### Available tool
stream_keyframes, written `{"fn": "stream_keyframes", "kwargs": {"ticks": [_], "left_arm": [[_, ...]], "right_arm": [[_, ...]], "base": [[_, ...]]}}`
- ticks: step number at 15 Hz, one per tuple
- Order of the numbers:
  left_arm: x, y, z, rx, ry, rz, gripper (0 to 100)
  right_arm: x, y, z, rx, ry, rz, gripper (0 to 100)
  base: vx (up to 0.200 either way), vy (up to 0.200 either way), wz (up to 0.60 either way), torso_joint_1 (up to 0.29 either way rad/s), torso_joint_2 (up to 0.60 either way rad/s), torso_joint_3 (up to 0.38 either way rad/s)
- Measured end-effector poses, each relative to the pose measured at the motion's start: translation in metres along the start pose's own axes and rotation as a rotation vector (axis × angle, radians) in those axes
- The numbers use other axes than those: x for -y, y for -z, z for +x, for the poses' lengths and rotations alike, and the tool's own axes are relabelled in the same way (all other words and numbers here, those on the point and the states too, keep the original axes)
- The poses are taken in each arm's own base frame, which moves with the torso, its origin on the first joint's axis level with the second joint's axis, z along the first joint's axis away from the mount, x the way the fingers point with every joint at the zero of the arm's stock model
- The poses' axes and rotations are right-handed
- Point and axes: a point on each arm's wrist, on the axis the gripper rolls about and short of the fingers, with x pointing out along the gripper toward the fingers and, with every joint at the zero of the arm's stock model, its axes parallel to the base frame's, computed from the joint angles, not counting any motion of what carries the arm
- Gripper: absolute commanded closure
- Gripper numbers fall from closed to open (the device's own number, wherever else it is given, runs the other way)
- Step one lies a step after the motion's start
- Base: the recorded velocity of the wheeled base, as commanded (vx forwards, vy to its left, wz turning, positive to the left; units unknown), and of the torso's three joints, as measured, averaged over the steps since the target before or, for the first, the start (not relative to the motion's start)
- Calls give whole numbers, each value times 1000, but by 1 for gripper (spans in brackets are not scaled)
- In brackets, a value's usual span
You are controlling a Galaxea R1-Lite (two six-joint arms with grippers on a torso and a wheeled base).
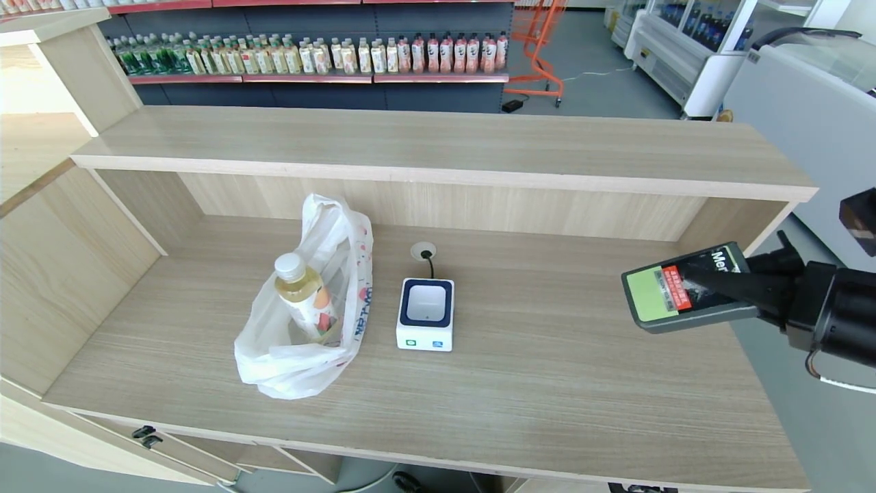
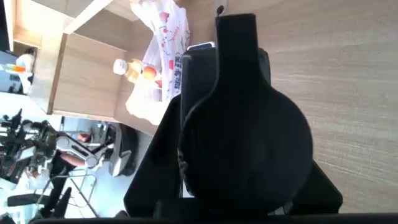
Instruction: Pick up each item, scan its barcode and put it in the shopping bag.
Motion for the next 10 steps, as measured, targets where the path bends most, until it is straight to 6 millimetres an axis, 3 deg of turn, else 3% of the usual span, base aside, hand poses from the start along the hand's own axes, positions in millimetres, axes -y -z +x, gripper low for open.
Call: {"fn": "stream_keyframes", "kwargs": {"ticks": [1, 5, 10], "left_arm": [[0, 0, 0, 0, 0, 0, 0], [0, 0, 0, 0, 1, 2, 0], [0, 0, 0, 0, 0, -7, 0]], "right_arm": [[-2, 1, 0, 6, 6, 73, 100], [-4, 5, 2, -10, -1, 97, 100], [-5, 7, 0, -14, 1, 102, 100]], "base": [[0, 0, 0, 0, 0, 0], [0, 0, 0, 0, 0, 0], [0, 200, 0, -1, 5, 2]]}}
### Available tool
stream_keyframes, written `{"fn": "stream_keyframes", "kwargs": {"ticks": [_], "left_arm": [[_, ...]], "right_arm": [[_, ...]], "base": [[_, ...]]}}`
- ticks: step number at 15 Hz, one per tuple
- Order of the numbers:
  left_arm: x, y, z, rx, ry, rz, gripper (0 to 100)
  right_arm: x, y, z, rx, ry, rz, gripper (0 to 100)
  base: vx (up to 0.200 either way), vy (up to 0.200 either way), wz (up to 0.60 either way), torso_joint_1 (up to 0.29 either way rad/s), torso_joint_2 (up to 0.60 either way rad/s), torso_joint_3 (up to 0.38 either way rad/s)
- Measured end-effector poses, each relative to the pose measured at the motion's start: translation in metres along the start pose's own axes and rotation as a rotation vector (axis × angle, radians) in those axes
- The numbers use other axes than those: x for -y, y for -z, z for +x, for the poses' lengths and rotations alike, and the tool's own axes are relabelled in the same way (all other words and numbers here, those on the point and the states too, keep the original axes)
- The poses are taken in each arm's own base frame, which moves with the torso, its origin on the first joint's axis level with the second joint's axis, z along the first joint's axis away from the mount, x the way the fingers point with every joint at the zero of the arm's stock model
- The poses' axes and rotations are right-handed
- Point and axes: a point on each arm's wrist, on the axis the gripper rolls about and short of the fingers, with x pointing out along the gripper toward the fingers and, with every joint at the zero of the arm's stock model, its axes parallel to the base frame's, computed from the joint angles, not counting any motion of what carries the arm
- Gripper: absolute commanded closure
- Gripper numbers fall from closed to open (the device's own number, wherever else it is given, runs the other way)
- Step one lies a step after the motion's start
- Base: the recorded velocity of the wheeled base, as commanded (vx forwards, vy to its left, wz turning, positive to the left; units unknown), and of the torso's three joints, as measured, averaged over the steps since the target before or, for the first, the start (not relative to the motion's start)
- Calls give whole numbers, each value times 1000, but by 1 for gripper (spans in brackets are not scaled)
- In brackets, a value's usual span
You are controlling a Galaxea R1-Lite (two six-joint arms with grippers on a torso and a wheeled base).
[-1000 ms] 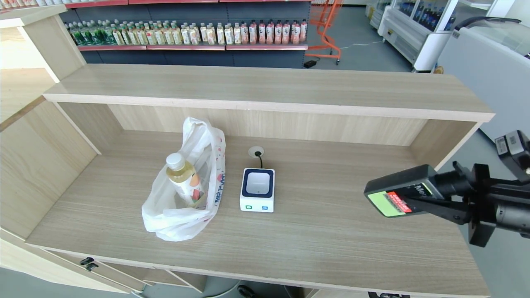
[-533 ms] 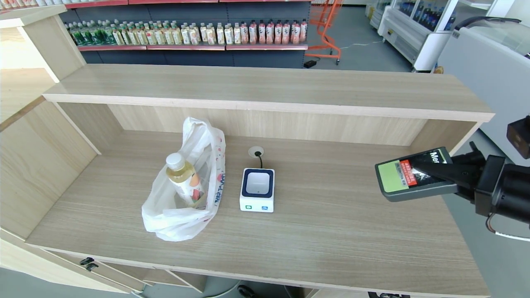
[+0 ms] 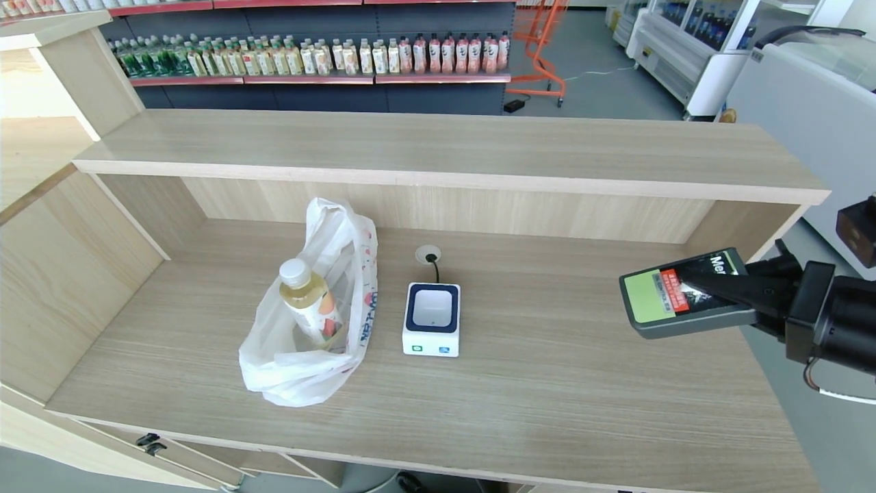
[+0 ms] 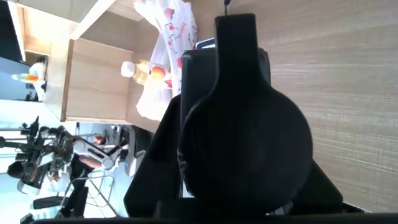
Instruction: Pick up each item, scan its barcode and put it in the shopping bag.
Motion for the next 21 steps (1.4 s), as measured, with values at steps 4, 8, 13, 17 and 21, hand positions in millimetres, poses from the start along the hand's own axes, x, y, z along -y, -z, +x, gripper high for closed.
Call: {"fn": "stream_keyframes", "kwargs": {"ticks": [4, 8, 13, 17, 21], "left_arm": [[0, 0, 0, 0, 0, -1, 0], [0, 0, 0, 0, 0, 0, 0], [0, 0, 0, 0, 0, 6, 0], [0, 0, 0, 0, 0, 6, 0], [0, 0, 0, 0, 0, 6, 0]], "right_arm": [[0, 0, 0, 1, -3, -2, 100], [8, 0, 6, -8, 30, -18, 100], [36, -1, 33, -13, 225, -133, 100], [44, -6, 63, -42, 236, -142, 100], [49, 1, 90, -61, 192, -159, 100]], "base": [[0, 200, 0, -8, 0, 7], [0, 200, 0, 2, 1, 4], [0, 0, 0, 0, 0, 0], [0, 0, 0, 0, 0, 0], [0, 0, 0, 0, 0, 0]]}}
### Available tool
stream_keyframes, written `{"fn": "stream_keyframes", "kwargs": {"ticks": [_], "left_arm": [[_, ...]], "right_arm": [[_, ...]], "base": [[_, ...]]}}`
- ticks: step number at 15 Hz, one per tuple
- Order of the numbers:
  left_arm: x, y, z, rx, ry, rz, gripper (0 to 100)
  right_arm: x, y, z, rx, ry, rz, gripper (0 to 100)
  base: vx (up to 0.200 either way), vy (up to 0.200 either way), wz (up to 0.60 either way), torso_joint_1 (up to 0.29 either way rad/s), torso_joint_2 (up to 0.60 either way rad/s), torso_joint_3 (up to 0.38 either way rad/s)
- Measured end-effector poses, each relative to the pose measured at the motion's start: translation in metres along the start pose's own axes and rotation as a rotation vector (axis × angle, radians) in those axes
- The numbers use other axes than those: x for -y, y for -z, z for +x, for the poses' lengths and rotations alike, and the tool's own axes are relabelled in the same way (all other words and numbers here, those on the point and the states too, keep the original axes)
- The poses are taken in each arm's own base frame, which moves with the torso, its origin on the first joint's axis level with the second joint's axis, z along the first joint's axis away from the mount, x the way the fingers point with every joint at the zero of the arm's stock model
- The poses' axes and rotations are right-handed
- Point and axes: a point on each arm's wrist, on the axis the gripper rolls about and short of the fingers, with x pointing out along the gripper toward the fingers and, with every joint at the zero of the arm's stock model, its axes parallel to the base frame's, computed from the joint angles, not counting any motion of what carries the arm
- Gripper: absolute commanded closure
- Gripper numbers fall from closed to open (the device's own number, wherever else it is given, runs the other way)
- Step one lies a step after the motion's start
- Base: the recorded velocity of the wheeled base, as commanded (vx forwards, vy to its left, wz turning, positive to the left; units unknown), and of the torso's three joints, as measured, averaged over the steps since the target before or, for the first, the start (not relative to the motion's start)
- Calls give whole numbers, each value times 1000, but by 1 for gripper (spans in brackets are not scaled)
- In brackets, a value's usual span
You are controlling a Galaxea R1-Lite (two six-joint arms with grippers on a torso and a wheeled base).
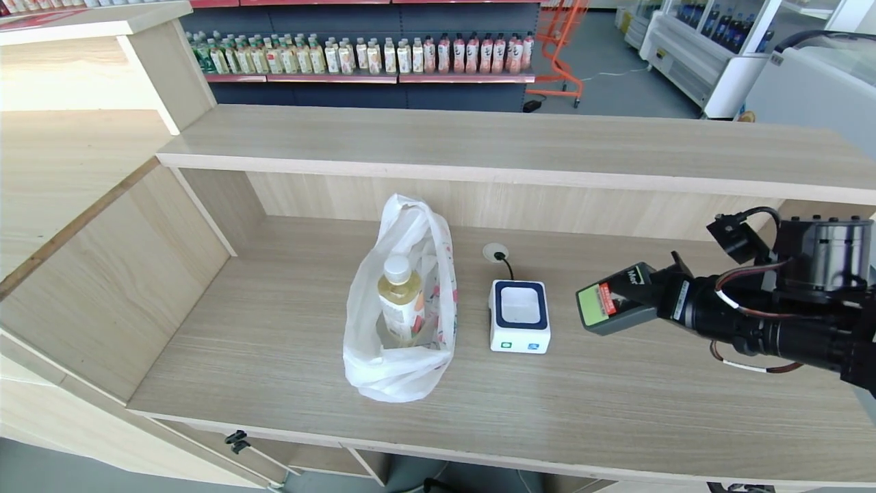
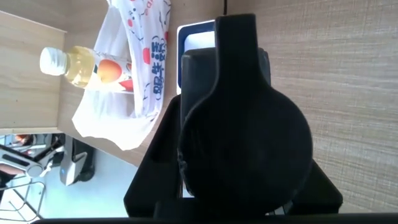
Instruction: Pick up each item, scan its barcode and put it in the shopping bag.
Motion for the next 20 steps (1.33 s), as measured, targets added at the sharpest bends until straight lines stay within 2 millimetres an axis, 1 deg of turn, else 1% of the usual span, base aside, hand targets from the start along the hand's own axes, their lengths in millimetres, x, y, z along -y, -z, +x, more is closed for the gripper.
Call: {"fn": "stream_keyframes", "kwargs": {"ticks": [4, 9, 14, 20], "left_arm": [[0, 0, 0, 0, 0, 0, 0], [0, 0, 0, 0, 0, 0, 0], [0, 0, 0, 0, 0, 0, 0], [0, 0, 0, 0, 0, 0, 0]], "right_arm": [[-4, 8, 29, -35, -40, -14, 100], [-4, 11, 67, -66, -53, -22, 100], [-3, 12, 95, -81, -63, -26, 100], [-11, 18, 121, -97, -97, -38, 100]], "base": [[0, 0, 0, 0, 0, 0], [0, 0, 0, 0, 0, 0], [0, 0, 0, 0, 0, 0], [0, 0, 0, 0, 0, 0]]}}
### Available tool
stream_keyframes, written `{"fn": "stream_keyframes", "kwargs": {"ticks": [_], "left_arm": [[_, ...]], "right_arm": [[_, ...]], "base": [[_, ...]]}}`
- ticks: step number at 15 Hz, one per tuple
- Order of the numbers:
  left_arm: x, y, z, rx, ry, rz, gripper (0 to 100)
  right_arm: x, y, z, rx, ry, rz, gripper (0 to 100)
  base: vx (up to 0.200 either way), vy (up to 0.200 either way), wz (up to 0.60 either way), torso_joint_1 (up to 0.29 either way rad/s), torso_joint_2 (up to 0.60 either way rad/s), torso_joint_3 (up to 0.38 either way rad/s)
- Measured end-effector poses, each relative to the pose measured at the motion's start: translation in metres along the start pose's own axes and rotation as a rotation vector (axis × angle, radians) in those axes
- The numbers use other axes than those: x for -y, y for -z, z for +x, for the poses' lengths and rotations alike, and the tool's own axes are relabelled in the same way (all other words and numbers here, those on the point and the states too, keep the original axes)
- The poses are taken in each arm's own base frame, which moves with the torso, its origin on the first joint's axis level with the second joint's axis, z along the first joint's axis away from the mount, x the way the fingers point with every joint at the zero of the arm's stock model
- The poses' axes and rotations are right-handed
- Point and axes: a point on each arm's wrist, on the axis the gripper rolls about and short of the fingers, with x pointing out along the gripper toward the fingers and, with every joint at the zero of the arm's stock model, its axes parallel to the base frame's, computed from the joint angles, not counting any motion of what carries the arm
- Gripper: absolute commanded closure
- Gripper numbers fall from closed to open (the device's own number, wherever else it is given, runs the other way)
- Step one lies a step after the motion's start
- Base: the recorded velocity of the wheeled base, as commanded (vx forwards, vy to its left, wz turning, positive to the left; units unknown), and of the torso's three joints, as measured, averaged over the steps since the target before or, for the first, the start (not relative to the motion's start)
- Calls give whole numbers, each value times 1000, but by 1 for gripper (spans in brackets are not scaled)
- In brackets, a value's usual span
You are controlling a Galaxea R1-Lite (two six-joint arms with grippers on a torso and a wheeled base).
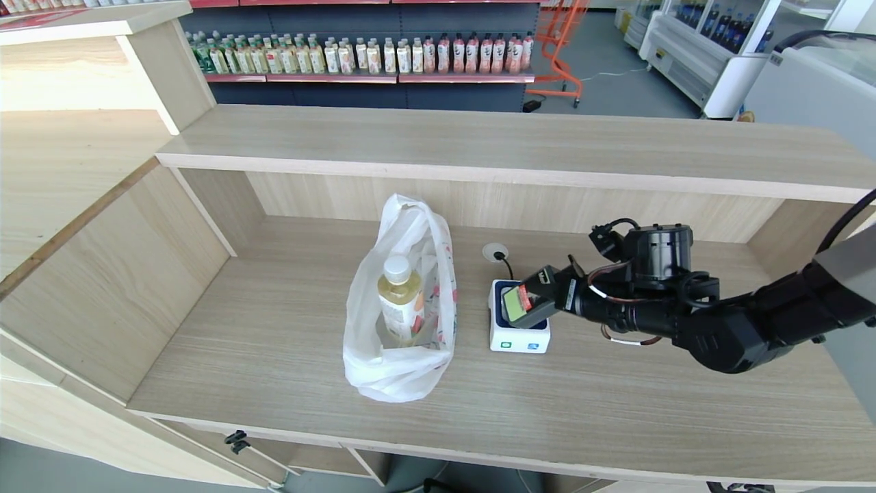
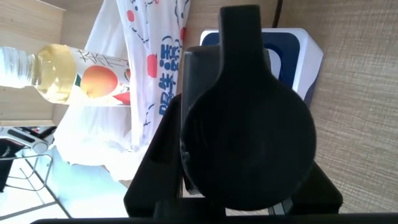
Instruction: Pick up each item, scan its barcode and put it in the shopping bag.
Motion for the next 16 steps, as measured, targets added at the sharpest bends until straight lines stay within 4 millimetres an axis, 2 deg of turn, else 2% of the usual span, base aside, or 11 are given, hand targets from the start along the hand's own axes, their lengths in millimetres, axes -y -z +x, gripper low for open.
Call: {"fn": "stream_keyframes", "kwargs": {"ticks": [4, 7, 9, 12, 14, 16], "left_arm": [[0, 0, 0, -1, 0, 0, 0], [0, 0, 0, -1, 0, 0, 0], [0, 0, 0, 0, 1, 5, 0], [0, 0, 0, 0, 2, 18, 0], [0, 0, 0, -1, 2, 20, 0], [0, 0, 0, -1, 2, 26, 0]], "right_arm": [[0, -2, 9, 5, 0, -3, 100], [-6, -4, 2, 9, -3, 1, 100], [-22, -17, -21, 64, -31, -29, 100], [-44, -32, -71, 124, -55, -97, 100], [-52, -28, -101, 127, -54, -111, 100], [-55, -21, -122, 132, -56, -116, 100]], "base": [[0, 0, 0, 0, 0, 0], [0, 0, 0, 0, 0, 0], [0, 0, 0, 0, 0, 0], [0, 0, 0, 0, 0, 0], [0, 0, 0, 0, 0, 0], [0, 200, 0, 2, 5, 2]]}}
